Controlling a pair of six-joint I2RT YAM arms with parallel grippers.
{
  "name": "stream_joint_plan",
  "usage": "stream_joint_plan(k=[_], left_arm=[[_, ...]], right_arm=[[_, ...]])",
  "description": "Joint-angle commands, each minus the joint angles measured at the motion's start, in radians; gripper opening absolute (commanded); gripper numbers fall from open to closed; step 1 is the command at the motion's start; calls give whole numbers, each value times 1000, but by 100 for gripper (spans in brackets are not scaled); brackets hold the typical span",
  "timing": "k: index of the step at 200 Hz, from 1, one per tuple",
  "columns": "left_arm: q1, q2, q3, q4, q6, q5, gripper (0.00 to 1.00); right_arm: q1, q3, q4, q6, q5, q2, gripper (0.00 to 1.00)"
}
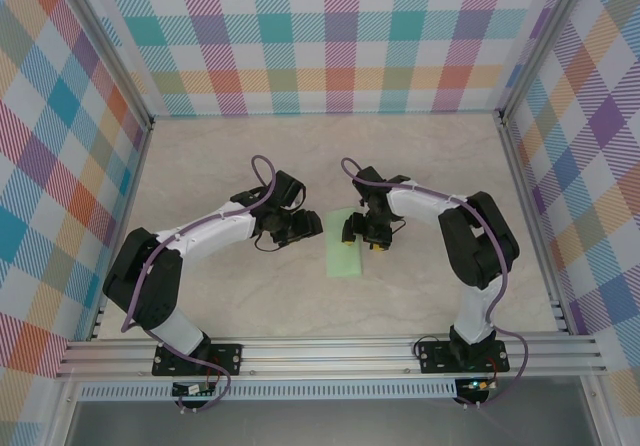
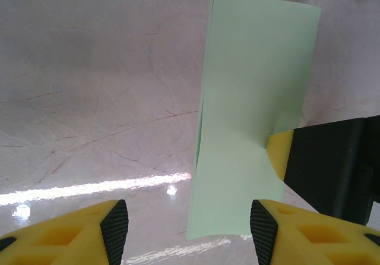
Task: Fold a paper plane with a square sheet of paper (pick it up from the middle)
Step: Hold the square sheet of paper at the center of the table.
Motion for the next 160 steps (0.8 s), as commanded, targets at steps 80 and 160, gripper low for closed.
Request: stream_joint_plan(k=[80,160], left_arm=[[-11,-6,6,8,8,-15,59],[-12,-12,9,4,1,-29,58]], right_arm=[[3,-17,-18,1,23,84,67],[3,-24,-16,7,28,87,68]])
